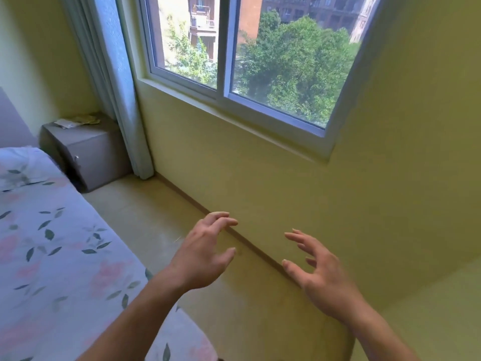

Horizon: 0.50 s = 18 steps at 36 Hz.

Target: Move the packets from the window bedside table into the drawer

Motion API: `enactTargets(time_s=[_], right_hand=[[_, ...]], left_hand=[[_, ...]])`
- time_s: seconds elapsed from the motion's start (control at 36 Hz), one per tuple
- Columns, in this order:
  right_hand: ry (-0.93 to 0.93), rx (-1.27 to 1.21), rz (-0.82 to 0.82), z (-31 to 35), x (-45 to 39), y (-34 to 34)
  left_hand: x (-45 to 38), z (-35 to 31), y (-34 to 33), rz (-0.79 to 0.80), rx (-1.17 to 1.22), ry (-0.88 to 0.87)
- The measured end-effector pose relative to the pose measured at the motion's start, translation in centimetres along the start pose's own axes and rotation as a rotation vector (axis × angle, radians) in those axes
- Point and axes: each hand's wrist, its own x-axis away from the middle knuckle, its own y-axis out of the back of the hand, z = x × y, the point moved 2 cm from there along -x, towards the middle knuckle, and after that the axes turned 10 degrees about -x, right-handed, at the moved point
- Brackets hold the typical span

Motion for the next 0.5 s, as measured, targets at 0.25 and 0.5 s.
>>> enactTargets(time_s=[0.25,0.5], right_hand=[[0.043,-0.014,0.212,-3.6,-20.3,1.6],[0.191,-0.010,0.407,-0.5,-40.4,0.1]], left_hand=[[-12.7,7.2,-1.4,0.013,-0.131,0.254],[-22.6,12.2,2.1,-0.078,-0.189,0.552]])
